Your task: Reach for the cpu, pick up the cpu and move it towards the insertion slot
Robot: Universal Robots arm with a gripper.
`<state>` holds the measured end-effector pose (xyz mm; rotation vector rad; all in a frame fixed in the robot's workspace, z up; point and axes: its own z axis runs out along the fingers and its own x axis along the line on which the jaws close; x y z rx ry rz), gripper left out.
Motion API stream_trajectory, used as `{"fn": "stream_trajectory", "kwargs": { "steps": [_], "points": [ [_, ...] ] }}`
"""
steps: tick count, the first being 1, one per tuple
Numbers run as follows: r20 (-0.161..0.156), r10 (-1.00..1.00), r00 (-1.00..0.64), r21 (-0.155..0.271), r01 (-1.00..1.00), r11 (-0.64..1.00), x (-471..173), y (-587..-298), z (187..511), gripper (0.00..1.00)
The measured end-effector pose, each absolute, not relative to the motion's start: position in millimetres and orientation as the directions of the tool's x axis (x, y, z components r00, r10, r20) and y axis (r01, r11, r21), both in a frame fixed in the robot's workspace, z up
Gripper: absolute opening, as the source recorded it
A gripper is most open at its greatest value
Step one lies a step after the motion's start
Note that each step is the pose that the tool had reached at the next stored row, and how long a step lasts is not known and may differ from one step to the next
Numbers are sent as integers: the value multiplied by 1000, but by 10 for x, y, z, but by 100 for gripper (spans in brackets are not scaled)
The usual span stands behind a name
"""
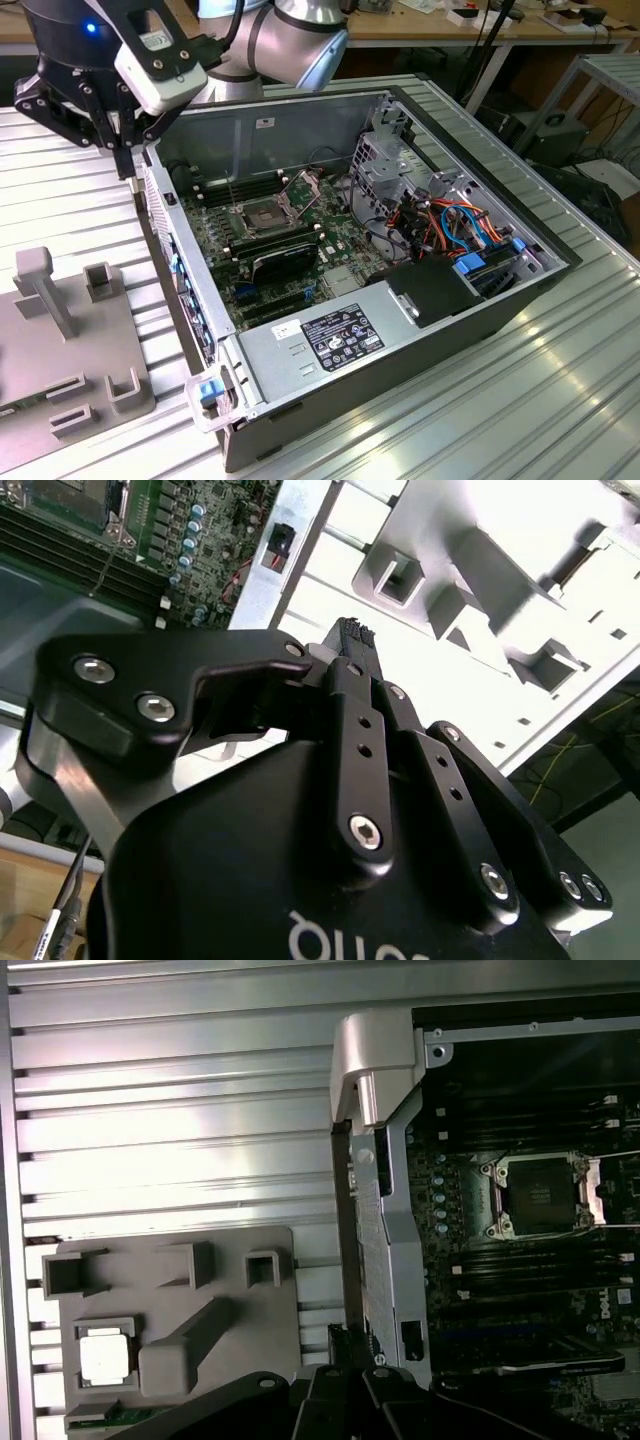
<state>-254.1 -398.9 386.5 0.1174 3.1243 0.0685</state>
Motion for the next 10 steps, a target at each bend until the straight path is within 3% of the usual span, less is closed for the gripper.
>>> {"fn": "stream_trajectory", "kwargs": {
  "steps": [10],
  "points": [
    [-12, 75, -997, 44, 75, 996, -2680, -3989, 3853, 11]
  ]
}}
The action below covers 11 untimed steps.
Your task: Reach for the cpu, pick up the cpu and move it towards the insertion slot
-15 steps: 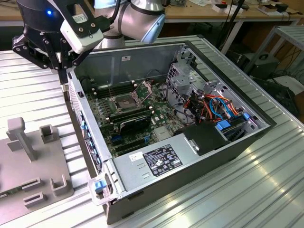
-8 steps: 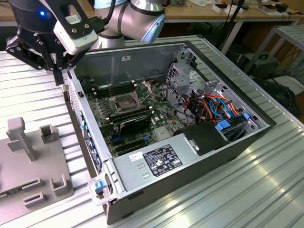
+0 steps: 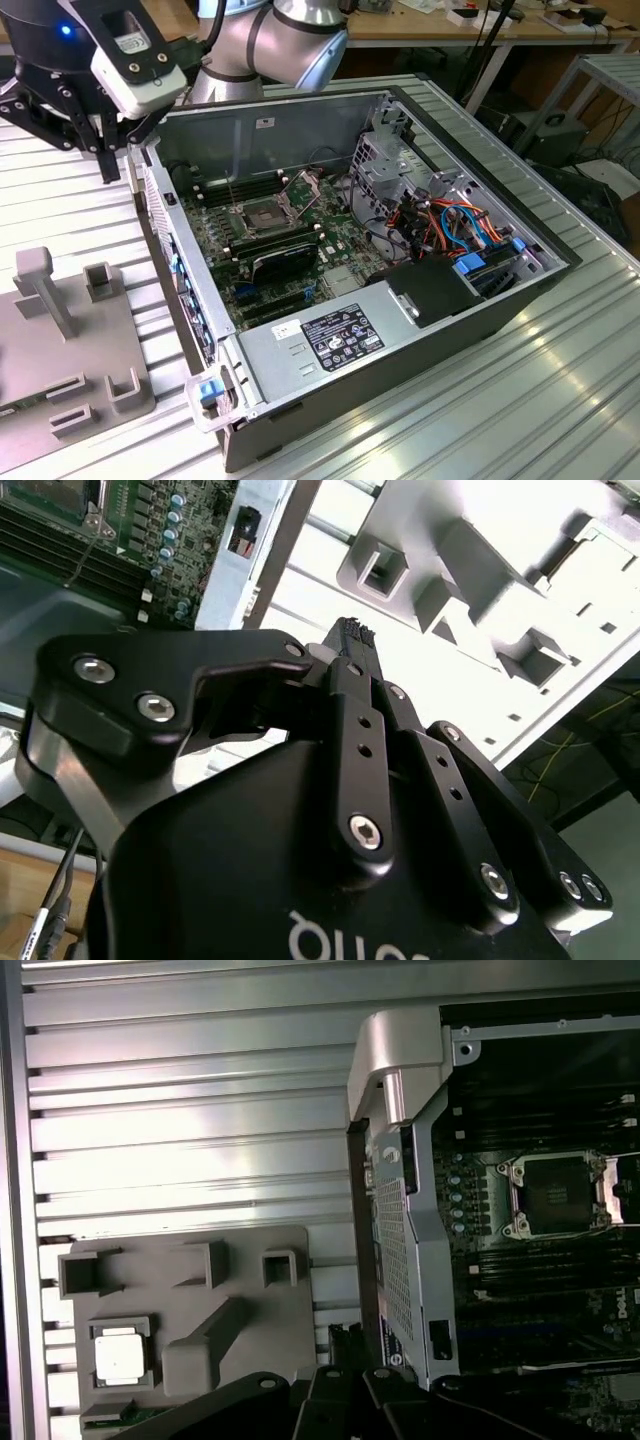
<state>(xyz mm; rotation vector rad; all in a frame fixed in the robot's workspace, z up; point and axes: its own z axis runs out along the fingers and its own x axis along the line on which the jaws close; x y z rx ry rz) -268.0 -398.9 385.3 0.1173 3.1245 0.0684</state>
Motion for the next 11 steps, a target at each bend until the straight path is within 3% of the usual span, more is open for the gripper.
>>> {"fn": "stream_trajectory", "kwargs": {
  "steps": [11],
  "points": [
    [-12, 75, -997, 44, 75, 996, -2869, -3989, 3835, 11]
  ]
}}
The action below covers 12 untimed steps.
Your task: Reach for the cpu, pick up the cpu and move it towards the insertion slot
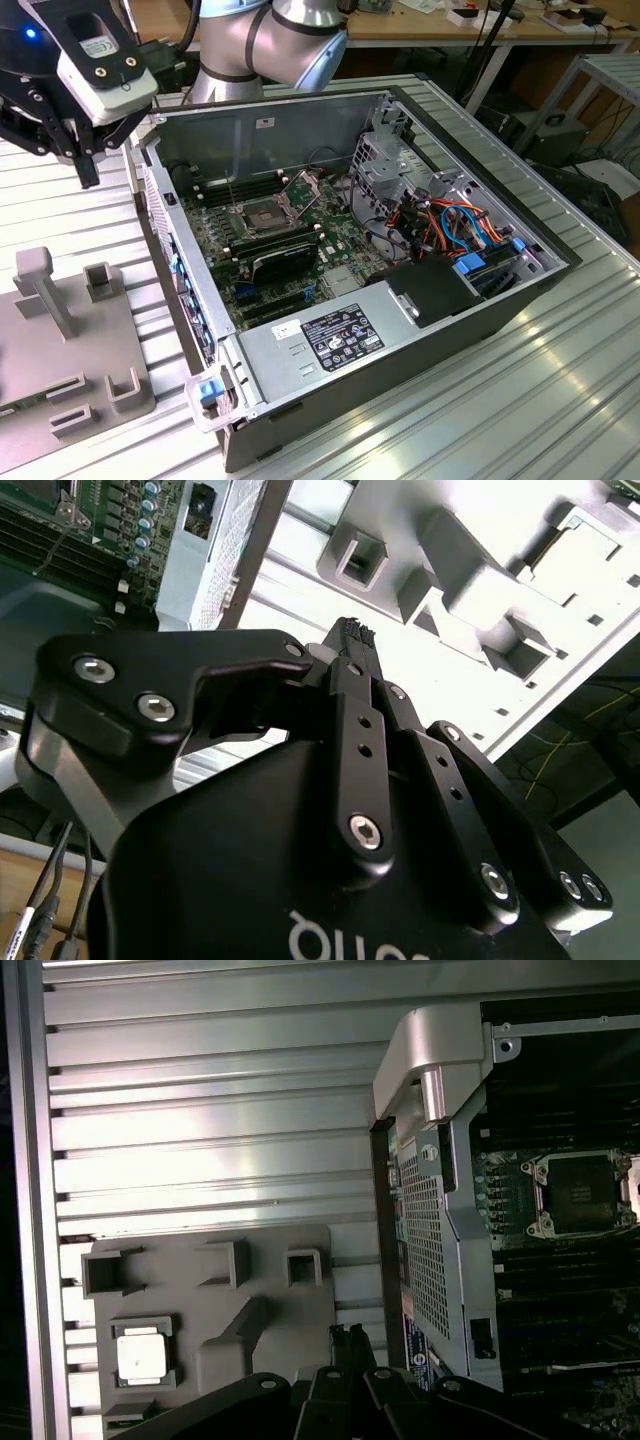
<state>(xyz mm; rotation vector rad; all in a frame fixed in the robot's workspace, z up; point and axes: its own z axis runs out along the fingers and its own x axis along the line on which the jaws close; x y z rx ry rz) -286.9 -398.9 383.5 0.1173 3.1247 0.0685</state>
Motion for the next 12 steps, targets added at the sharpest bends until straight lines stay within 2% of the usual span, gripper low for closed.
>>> {"fn": "stream_trajectory", "kwargs": {
  "steps": [12],
  "points": [
    [-12, 75, -997, 44, 75, 996, -3057, -3988, 3822, 11]
  ]
}}
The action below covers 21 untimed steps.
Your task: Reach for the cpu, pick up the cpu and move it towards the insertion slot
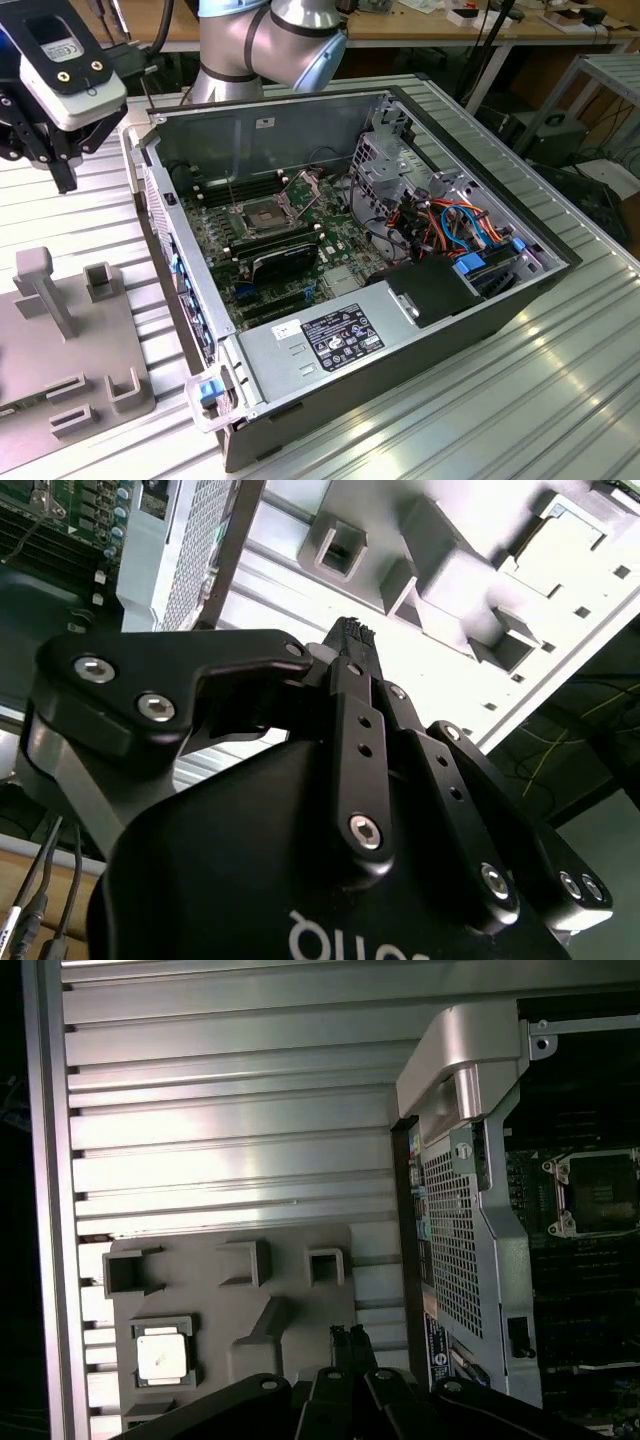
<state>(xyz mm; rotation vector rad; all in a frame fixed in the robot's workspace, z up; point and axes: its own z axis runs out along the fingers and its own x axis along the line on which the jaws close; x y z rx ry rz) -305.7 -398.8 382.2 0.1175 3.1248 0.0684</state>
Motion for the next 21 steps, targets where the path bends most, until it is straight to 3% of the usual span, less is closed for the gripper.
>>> {"fn": "stream_trajectory", "kwargs": {
  "steps": [21],
  "points": [
    [-12, 75, -997, 44, 75, 996, -3425, -3993, 3794, 11]
  ]
}}
